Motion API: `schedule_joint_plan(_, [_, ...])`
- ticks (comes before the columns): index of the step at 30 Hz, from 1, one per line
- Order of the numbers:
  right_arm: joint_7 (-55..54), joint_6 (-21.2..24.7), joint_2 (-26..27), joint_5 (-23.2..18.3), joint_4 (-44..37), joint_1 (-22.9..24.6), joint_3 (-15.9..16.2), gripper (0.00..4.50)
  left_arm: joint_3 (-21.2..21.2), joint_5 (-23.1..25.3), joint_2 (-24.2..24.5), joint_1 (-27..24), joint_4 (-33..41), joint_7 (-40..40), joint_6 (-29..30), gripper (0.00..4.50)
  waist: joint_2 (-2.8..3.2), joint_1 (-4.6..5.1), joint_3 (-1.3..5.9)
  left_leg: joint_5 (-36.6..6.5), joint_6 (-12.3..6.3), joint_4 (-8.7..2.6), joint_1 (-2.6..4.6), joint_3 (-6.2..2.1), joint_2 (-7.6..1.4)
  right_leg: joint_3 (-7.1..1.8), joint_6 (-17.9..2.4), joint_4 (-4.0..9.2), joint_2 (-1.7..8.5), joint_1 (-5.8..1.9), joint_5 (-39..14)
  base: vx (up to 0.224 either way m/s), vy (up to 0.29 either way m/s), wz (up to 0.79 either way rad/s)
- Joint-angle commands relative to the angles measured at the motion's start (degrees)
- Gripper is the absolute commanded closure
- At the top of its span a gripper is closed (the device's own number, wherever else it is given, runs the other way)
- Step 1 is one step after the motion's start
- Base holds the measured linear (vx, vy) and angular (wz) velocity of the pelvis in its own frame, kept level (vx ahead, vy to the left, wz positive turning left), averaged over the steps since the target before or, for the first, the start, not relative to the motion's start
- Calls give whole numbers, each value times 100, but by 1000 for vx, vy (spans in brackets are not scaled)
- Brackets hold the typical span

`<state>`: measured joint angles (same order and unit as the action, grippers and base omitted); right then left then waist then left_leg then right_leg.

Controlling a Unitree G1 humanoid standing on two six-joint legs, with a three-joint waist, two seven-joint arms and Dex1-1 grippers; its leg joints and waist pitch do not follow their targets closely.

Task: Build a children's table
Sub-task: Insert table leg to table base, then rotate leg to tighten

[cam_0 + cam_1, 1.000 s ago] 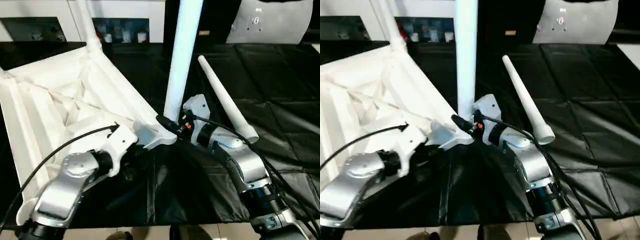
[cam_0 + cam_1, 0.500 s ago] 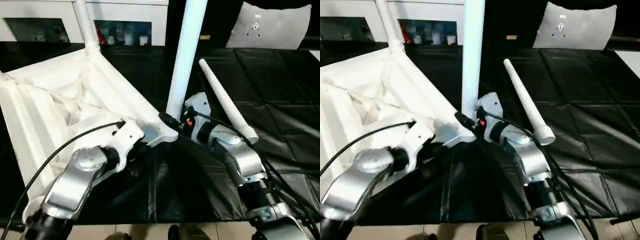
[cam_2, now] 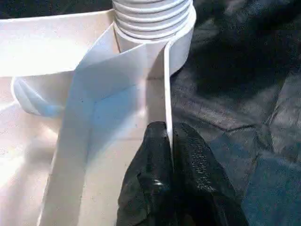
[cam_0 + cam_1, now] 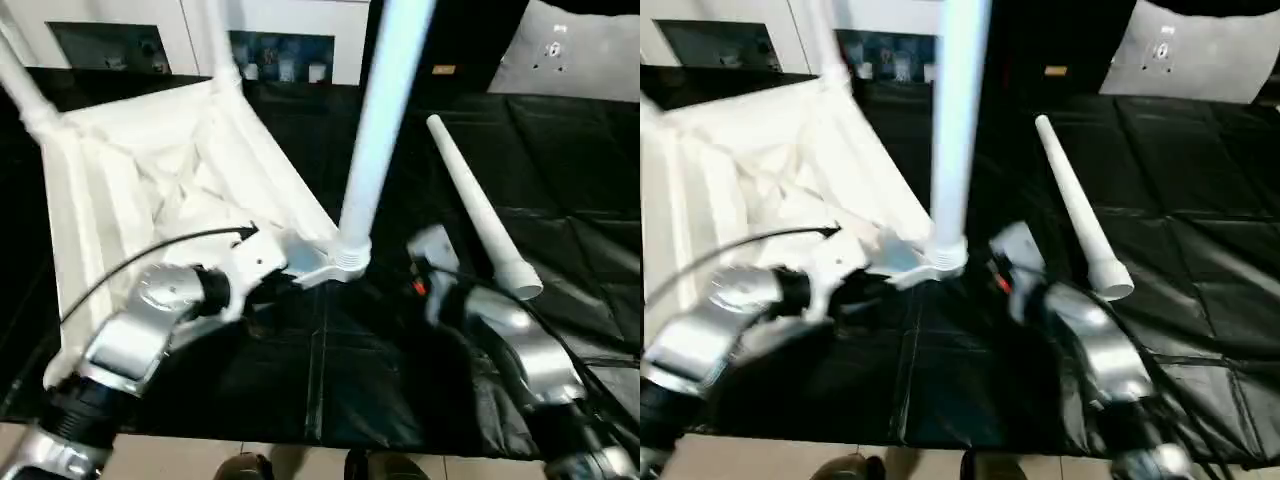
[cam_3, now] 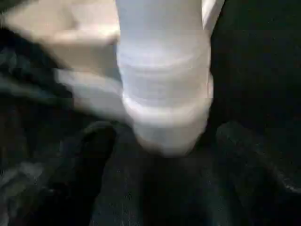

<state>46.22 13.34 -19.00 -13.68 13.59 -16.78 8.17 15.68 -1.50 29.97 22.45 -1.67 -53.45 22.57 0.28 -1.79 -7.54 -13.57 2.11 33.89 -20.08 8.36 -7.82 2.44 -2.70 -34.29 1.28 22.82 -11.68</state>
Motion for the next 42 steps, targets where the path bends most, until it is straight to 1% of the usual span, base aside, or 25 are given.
schedule_joint_plan(1, [389, -83, -269, -209, -382, 6, -183, 14, 167, -33, 188, 81, -74, -512, -461, 450, 61, -3, 517, 997, -1055, -258, -40, -158, -502, -390, -1797, 125, 714, -420, 1373, 0, 0, 0])
schedule_joint_plan(2, [486, -95, -340, -245, -437, 13, -214, 6, 194, -45, 229, 88, -131, -620, -589, 450, 65, -4, 510, 1126, -1225, -233, -49, -157, -510, -373, -1810, 99, 714, -391, 1609, 0, 0, 0])
schedule_joint_plan(3, [587, -125, -450, -267, -490, 4, -242, 6, 217, -133, 271, 79, -170, -848, -685, 450, 28, 0, 491, 1065, -1277, -235, -51, -141, -519, -375, -1815, 116, 723, -374, 1567, 0, 0, 0])
schedule_joint_plan(4, [648, -145, -521, -278, -523, -1, -257, 6, 233, -196, 296, 73, -194, -1005, -754, 450, 45, -17, 474, 963, -1296, -237, -47, -144, -521, -368, -1826, 124, 730, -359, 1416, 0, 0, 0])
schedule_joint_plan(5, [760, -212, -621, -252, -582, -8, -222, 6, 263, -262, 330, 86, -245, -1184, -889, 450, 57, -45, 454, 654, -1245, -254, -33, -141, -537, -361, -1782, 179, 749, -357, 838, 0, 0, 0])
schedule_joint_plan(6, [925, -332, -761, -170, -648, -34, -131, 6, 337, -309, 396, 114, -301, -1407, -1017, 450, 58, -52, 455, 587, -1214, -259, -26, -137, -542, -361, -1770, 192, 748, -356, 697, 0, 0, 0])
schedule_joint_plan(7, [1029, -321, -798, -188, -667, -55, -98, 6, 372, -300, 427, 128, -325, -1481, -1097, 450, 69, -71, 444, 502, -1167, -264, -20, -139, -548, -359, -1748, 211, 749, -347, 471, 0, 0, 0])
schedule_joint_plan(8, [1111, -316, -815, -210, -675, -74, -81, 6, 400, -280, 451, 145, -356, -1535, -1175, 450, 56, -76, 433, 474, -1138, -276, -15, -139, -563, -359, -1741, 210, 746, -342, 415, 0, 0, 0])
schedule_joint_plan(10, [1282, -337, -842, -229, -677, -125, -20, 6, 460, -215, 498, 186, -441, -1614, -1302, 450, 70, -104, 428, 396, -1074, -279, 10, -137, -574, -357, -1755, 219, 745, -319, 251, 0, 0, 0])
schedule_joint_plan(11, [1362, -361, -860, -224, -682, -146, 23, 6, 485, -189, 514, 205, -480, -1651, -1348, 450, 60, -113, 427, 372, -1060, -278, 9, -134, -572, -358, -1755, 221, 746, -319, 218, 0, 0, 0])
schedule_joint_plan(12, [1414, -377, -871, -218, -687, -158, 56, 6, 499, -178, 521, 215, -494, -1674, -1374, 450, 67, -136, 422, 349, -1024, -278, 19, -128, -574, -365, -1751, 224, 747, -310, 172, 0, 0, 0])
schedule_joint_plan(13, [1577, -429, -908, -161, -711, -185, 212, 6, 535, -175, 532, 237, -531, -1757, -1458, 450, 61, -141, 423, 336, -998, -284, 21, -127, -581, -368, -1751, 221, 750, -314, 170, 0, 0, 0])
schedule_joint_plan(14, [1628, -445, -920, -140, -719, -192, 265, 6, 546, -178, 534, 244, -541, -1785, -1486, 450, 64, -150, 434, 371, -975, -279, 16, -132, -578, -362, -1749, 206, 751, -324, 226, 0, 0, 0])
schedule_joint_plan(16, [1618, -475, -902, -79, -666, -234, 322, 6, 549, -190, 524, 252, -554, -1874, -1529, 450, 54, -145, 443, 496, -988, -274, 0, -143, -578, -357, -1755, 172, 752, -331, 421, 0, 0, 0])
schedule_joint_plan(18, [1579, -549, -790, 28, -422, -398, 370, 6, 570, -236, 501, 258, -534, -1986, -1601, 450, 41, -132, 458, 610, -1010, -260, -16, -140, -560, -355, -1774, 150, 763, -343, 568, 0, 0, 0])
schedule_joint_plan(21, [1630, -491, -742, -19, -336, -462, 353, 6, 597, -242, 492, 260, -532, -2034, -1647, 450, 35, -137, 447, 549, -1006, -257, -17, -132, -555, -361, -1770, 165, 765, -347, 471, 0, 0, 0])
schedule_joint_plan(23, [1674, -470, -703, -69, -274, -512, 341, 31, 623, -251, 490, 263, -535, -2055, -1663, 450, 33, -141, 451, 593, -1017, -256, -24, -135, -558, -355, -1754, 153, 759, -351, 500, 0, 0, 0])
schedule_joint_plan(25, [1693, -477, -686, -95, -239, -541, 344, 42, 633, -257, 489, 262, -529, -2061, -1665, 450, 36, -138, 449, 598, -1031, -255, -26, -137, -563, -350, -1757, 152, 760, -349, 509, 0, 0, 0])
schedule_joint_plan(26, [1728, -470, -673, -127, -210, -560, 351, 65, 638, -257, 488, 262, -528, -2069, -1667, 450, 37, -137, 447, 589, -1035, -255, -25, -138, -563, -348, -1757, 154, 756, -347, 492, 0, 0, 0])
schedule_joint_plan(27, [1771, -467, -660, -154, -170, -584, 362, 65, 637, -250, 487, 261, -534, -2088, -1675, 450, 39, -133, 451, 570, -1033, -253, -22, -137, -560, -345, -1775, 154, 760, -346, 463, 0, 0, 0])
schedule_joint_plan(28, [1817, -460, -647, -175, -136, -602, 371, 76, 632, -242, 490, 259, -537, -2108, -1685, 450, 23, -138, 429, 519, -1024, -260, -26, -134, -559, -350, -1764, 169, 762, -345, 376, 0, 0, 0])
schedule_joint_plan(30, [1856, -468, -626, -165, -98, -616, 373, 88, 624, -234, 503, 250, -533, -2121, -1696, 450, 23, -139, 431, 535, -1017, -260, -25, -135, -561, -351, -1743, 165, 759, -346, 360, 0, 0, 0])
schedule_joint_plan(36, [1926, -458, -594, -165, -88, -601, 364, 140, 604, -240, 529, 222, -514, -2134, -1695, 450, 32, -132, 419, 555, -1037, -261, -24, -137, -564, -347, -1728, 168, 756, -334, 347, 0, 0, 0])
schedule_joint_plan(39, [1965, -437, -596, -182, -132, -555, 370, 169, 591, -258, 530, 208, -510, -2135, -1678, 450, 36, -130, 411, 512, -1007, -265, -25, -135, -559, -350, -1731, 177, 759, -338, 311, 0, 0, 0])
schedule_joint_plan(42, [1974, -437, -598, -184, -143, -539, 373, 175, 590, -260, 527, 206, -512, -2134, -1677, 450, 35, -129, 416, 571, -1027, -262, -24, -137, -560, -347, -1742, 163, 754, -338, 408, 0, 0, 0])
